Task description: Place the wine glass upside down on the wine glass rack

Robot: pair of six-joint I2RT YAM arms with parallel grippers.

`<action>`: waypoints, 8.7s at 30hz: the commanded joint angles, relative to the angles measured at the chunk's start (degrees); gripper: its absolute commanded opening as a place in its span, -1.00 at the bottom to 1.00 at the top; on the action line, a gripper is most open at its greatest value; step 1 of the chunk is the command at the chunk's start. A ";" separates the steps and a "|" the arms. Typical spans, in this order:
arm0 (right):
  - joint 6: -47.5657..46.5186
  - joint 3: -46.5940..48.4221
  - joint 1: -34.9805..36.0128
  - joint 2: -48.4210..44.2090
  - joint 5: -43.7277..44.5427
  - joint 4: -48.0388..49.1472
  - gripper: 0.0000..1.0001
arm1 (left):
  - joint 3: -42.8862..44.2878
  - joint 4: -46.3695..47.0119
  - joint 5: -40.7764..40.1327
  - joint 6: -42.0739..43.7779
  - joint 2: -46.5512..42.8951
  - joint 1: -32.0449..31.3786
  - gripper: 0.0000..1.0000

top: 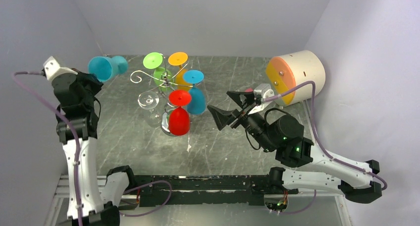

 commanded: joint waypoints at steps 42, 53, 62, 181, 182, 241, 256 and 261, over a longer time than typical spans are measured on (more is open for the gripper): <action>-21.32 14.50 0.17 28.09 -7.85 37.23 -0.34 | -5.34 26.46 47.77 -34.37 -24.18 0.01 -0.86; -24.31 14.34 0.18 29.20 -5.87 38.36 -0.81 | -3.76 24.95 47.85 -34.07 -24.66 -1.16 -0.86; -30.71 15.23 0.24 29.07 -4.65 36.59 -1.00 | -4.48 24.05 48.20 -33.09 -24.92 -1.57 -0.86; -128.67 25.73 10.84 38.67 -25.95 26.75 -0.90 | 24.60 -4.27 47.18 -23.20 -15.30 -4.40 -0.86; -128.40 25.57 10.89 38.31 -25.82 26.67 -0.82 | 24.29 -3.96 47.12 -23.21 -15.42 -4.40 -0.86; -28.02 -1.33 11.07 8.90 7.29 27.32 1.00 | -10.87 9.51 36.67 -31.56 -16.78 -4.40 -0.86; -27.35 -1.06 11.06 8.41 6.92 26.11 1.00 | -10.79 17.37 40.36 -32.81 -9.80 -4.40 -0.86; -27.47 0.19 11.03 8.64 6.66 25.64 1.00 | -8.98 17.50 39.86 -31.43 -7.62 -4.40 -0.86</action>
